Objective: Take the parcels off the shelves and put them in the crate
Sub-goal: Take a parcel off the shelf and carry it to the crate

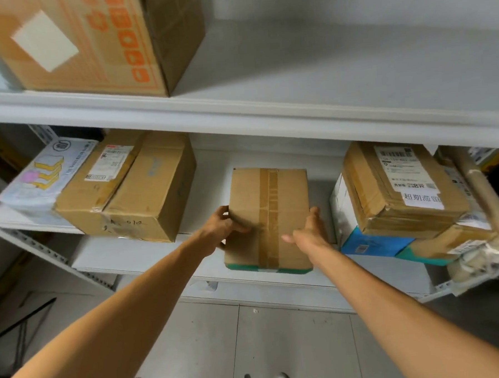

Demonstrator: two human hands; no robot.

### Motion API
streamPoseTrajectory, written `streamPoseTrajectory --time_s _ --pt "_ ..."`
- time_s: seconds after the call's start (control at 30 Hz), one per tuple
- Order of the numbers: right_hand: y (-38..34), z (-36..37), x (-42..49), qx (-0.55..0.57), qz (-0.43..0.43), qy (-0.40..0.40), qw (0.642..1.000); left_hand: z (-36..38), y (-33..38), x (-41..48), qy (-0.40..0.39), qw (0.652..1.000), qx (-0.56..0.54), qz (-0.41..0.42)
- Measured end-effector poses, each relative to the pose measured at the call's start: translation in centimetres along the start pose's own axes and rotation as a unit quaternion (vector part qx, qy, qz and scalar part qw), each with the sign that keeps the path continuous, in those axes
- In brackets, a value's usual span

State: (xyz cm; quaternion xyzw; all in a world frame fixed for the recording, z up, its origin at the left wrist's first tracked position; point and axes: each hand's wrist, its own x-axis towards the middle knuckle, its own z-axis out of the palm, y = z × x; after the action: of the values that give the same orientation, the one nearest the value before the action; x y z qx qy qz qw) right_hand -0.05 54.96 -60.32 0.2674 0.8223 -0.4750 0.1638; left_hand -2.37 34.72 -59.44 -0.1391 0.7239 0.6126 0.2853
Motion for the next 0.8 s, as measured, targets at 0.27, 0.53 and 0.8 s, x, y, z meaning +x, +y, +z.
streamPoseTrajectory --time_s 0.27,0.53,0.8 --pt "1.1 3.9 -7.2 0.062 0.006 0.09 0.994 -3.9 -3.5 -5.6 0.048 0.994 -0.086 0.047" --pt "-0.7 3.2 -11.1 0.07 -0.088 0.118 0.987 -6.1 -2.6 -10.6 -0.007 0.987 -0.031 0.158" --pt "-1.0 0.2 -11.4 0.336 -0.145 0.026 0.93 -5.6 -2.3 -13.7 -0.009 0.959 0.021 0.281"
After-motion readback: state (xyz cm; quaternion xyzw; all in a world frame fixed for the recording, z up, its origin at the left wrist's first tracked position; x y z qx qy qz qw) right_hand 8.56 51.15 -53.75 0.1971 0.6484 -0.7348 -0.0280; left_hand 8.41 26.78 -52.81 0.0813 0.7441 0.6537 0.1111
